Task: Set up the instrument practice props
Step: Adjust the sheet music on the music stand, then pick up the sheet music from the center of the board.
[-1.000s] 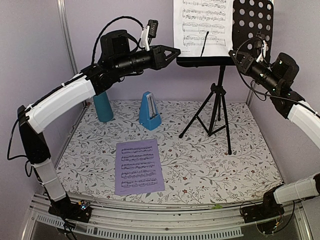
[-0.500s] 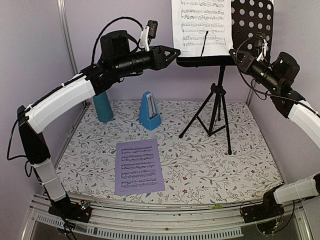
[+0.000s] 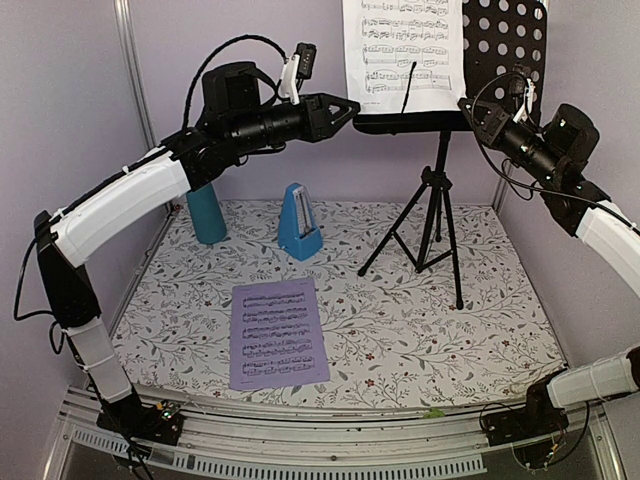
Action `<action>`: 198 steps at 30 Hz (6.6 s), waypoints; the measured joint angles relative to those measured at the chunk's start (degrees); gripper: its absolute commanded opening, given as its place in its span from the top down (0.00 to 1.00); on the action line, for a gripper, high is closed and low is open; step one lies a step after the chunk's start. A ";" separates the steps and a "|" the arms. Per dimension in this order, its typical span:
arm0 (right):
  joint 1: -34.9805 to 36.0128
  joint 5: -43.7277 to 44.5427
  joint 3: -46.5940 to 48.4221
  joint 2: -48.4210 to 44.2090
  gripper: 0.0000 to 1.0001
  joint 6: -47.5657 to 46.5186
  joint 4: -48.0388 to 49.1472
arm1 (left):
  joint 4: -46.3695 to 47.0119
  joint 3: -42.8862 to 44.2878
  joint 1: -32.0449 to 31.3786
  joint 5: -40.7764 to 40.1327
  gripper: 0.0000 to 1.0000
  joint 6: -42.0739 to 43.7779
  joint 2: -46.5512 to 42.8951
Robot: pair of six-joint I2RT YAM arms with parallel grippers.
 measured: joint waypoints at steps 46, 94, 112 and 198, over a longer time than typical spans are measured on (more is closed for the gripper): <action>0.31 0.13 -0.02 0.00 1.00 -0.17 -0.68 | -4.92 4.48 -1.22 -0.96 1.00 -2.95 2.51; 0.63 4.57 -1.99 -2.21 0.77 -2.38 -6.64 | -3.96 -3.96 -0.22 -3.02 0.70 -4.52 -2.73; 0.63 9.27 -2.80 -9.03 0.03 -5.42 -16.96 | 1.20 -29.14 3.63 -11.04 0.33 -5.95 -22.01; 30.23 -1.57 -15.02 40.39 0.46 17.66 -6.08 | 12.20 -77.66 4.94 -6.43 0.83 -36.52 -12.74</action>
